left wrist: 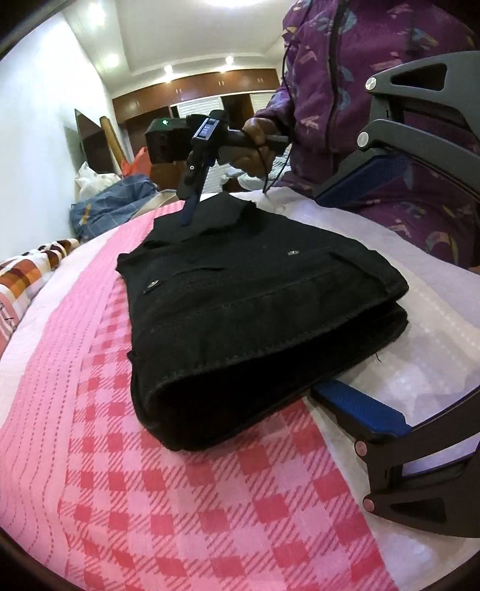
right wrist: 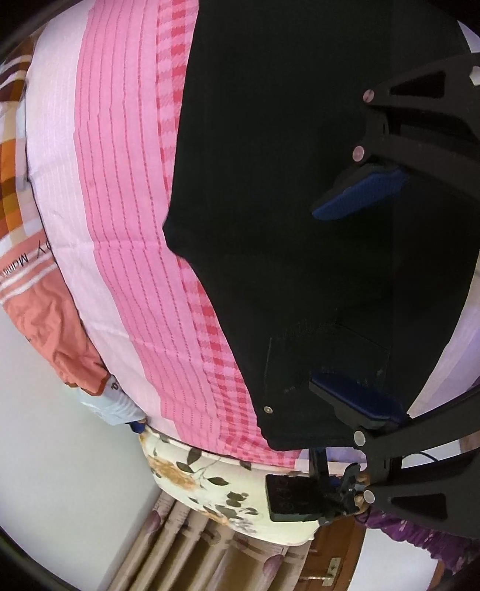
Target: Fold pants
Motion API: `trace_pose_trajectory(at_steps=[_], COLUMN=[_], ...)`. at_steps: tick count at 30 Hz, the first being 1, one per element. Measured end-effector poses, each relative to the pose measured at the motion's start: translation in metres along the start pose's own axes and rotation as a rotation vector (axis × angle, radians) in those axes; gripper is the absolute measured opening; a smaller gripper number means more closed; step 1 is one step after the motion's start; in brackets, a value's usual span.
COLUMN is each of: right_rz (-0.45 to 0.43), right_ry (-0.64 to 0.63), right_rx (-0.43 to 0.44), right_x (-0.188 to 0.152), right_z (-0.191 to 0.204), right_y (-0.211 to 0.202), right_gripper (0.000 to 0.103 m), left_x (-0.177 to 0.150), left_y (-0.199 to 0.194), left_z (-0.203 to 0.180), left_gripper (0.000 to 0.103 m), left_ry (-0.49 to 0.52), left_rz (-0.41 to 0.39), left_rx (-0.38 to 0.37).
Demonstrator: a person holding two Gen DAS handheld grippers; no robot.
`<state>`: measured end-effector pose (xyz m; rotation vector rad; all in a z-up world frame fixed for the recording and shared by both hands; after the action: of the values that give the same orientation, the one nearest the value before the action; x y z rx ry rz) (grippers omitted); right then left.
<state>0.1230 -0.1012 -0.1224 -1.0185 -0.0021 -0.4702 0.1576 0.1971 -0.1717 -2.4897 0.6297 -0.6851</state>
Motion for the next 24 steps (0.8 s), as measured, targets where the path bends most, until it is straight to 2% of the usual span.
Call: trace_pose_trajectory(at_steps=[4,10,12,16,19,20,21,22,23,24], right_rz=[0.027,0.051,0.054,0.052,0.051,0.053,0.055,0.057,0.061,0.066], right_ry=[-0.016,-0.029,-0.026,-0.022,-0.086,-0.105,-0.125,-0.144,-0.152,-0.154], right_rx=[-0.002,-0.009,-0.015,0.0,0.035,0.037,0.035,0.032,0.032,0.036], right_x=[-0.007,-0.016,-0.017,-0.017,-0.02,-0.022,-0.024,-0.026,-0.028,-0.029], right_z=[0.013,0.024,0.025,0.026,0.04,0.043,0.048,0.051,0.053,0.053], right_y=[0.012,0.023,0.025,0.024,0.022,0.023,0.023,0.024,0.025,0.026], right_gripper=[0.085,0.087,0.087,0.087,0.087,0.087,0.087,0.087,0.087,0.087], left_x=[0.009,0.028,0.028,0.027,0.023,0.022,0.02,0.019,0.017,0.016], left_y=[0.013,0.001,0.001,0.005,0.013,0.017,0.02,0.024,0.026,0.028], left_z=[-0.008,0.003,0.003,0.0,-0.003,-0.002,0.001,0.005,0.007,0.008], left_gripper=[0.098,0.098,0.098,0.097,0.088,0.08,0.06,0.047,0.037,0.037], left_ry=[0.031,-0.068,-0.062,-0.042,-0.022,-0.026,-0.041,-0.068,-0.099,-0.137], left_rz=[-0.001,-0.179,-0.198,-0.212,-0.192,-0.188,-0.194,-0.204,-0.218,-0.249], left_rx=[-0.042,-0.244,-0.249,-0.174,-0.038,0.026,0.107,0.193,0.236,0.224])
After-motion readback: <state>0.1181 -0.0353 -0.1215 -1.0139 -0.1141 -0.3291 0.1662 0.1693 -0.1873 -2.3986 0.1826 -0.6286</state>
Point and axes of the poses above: each gripper's, at about its wrist camera, not at the fingertips, and y roughly the way its jaws point, z to its left, x to its top, the point moved 5 cm from there along y, roughly the way its jaws point, and after that the axes turned 13 degrees about y, right-handed, at the moved point
